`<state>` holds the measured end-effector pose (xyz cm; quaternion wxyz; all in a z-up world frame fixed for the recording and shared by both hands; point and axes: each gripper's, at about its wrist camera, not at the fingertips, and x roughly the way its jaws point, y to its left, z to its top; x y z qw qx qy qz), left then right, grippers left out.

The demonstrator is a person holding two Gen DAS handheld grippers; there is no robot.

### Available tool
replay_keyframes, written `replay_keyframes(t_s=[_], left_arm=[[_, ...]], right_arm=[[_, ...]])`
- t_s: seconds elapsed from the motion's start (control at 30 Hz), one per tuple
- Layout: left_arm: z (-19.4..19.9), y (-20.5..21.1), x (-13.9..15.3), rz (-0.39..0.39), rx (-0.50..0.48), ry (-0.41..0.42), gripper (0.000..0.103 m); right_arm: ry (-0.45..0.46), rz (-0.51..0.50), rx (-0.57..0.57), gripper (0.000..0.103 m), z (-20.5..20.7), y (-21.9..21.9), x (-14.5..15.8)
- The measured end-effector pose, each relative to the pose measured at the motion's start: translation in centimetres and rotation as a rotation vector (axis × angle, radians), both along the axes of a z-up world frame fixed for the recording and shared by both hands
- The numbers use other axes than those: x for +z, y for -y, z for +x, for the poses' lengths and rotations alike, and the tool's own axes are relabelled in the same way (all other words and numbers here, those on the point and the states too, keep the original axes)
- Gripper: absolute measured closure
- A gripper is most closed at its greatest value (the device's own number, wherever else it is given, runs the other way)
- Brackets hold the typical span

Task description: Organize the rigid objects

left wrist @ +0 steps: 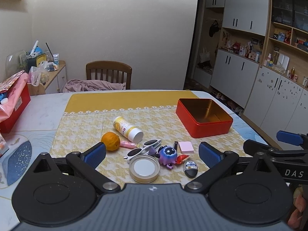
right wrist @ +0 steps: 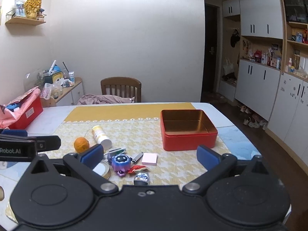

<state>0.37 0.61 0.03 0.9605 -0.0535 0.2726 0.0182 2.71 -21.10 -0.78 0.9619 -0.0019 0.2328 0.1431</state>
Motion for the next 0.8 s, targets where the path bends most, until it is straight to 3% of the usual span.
replay_keyframes(t_s=[0.37, 0.8], left_arm=[[-0.1, -0.6, 0.0, -0.004, 0.028, -0.004, 0.0], [0.4, -0.5, -0.5, -0.016, -0.026, -0.02, 0.0]], right_arm=[[-0.028, -0.004, 0.028, 0.0, 0.1, 0.0, -0.2], [-0.052, -0.033, 0.053, 0.0, 0.7, -0.9, -0.5]])
